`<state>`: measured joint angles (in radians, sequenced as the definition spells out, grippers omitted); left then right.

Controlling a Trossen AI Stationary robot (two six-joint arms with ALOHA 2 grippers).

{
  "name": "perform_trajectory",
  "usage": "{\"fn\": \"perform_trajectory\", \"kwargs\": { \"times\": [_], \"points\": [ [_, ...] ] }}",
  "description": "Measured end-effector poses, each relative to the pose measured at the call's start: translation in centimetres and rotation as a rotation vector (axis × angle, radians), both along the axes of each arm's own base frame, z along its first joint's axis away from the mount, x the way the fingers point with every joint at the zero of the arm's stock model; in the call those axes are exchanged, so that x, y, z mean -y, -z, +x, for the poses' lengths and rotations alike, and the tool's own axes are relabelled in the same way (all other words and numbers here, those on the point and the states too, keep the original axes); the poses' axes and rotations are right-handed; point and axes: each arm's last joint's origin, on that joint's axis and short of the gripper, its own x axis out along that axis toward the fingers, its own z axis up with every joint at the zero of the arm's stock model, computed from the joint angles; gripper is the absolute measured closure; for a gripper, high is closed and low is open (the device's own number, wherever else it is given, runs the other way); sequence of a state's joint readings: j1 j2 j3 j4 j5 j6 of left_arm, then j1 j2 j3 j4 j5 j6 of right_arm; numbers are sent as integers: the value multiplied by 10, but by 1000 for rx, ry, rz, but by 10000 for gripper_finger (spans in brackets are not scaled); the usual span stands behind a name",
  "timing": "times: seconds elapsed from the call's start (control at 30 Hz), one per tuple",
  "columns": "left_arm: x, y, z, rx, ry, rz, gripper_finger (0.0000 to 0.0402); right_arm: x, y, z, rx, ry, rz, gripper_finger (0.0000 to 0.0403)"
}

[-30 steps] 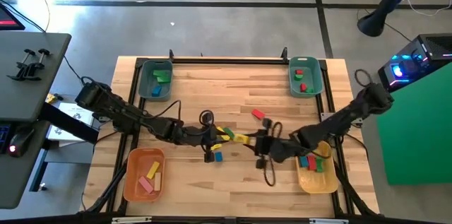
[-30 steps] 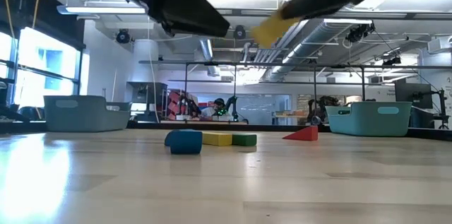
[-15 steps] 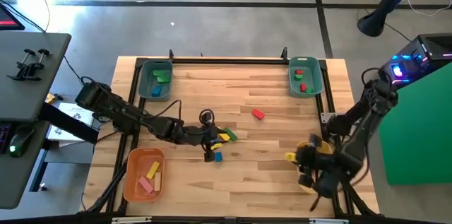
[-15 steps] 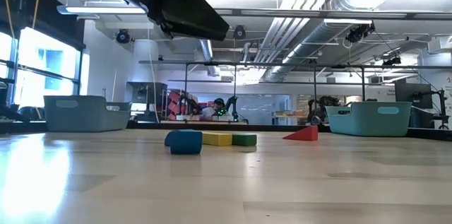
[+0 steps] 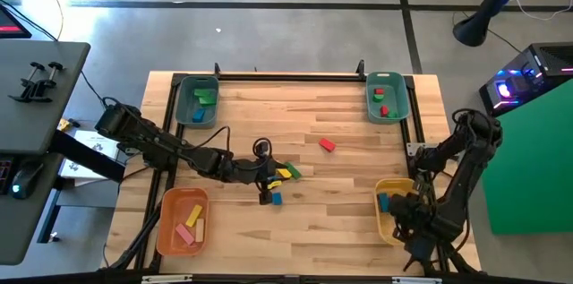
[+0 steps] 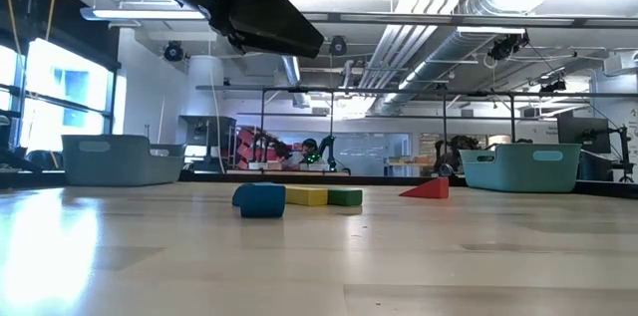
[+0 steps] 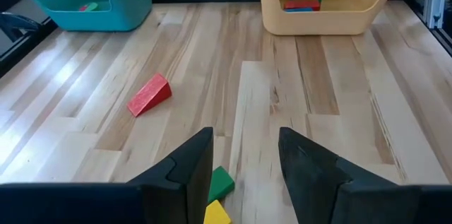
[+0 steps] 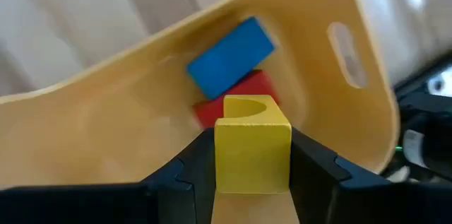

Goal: Sort blocks by size
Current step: Put the yellow arch block into the yellow bin, then put the yellow rectangular block into the orange bin

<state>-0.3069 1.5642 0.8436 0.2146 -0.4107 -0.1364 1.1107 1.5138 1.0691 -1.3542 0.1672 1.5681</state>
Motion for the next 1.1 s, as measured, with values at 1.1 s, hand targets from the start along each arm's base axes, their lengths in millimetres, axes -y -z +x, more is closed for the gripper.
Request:
{"fn": "perform_trajectory", "kwargs": {
  "times": [1.1],
  "points": [
    [0, 0, 0, 0, -1, 2, 254, -1, 0, 1, -65, 111, 60, 182]
  ]
}}
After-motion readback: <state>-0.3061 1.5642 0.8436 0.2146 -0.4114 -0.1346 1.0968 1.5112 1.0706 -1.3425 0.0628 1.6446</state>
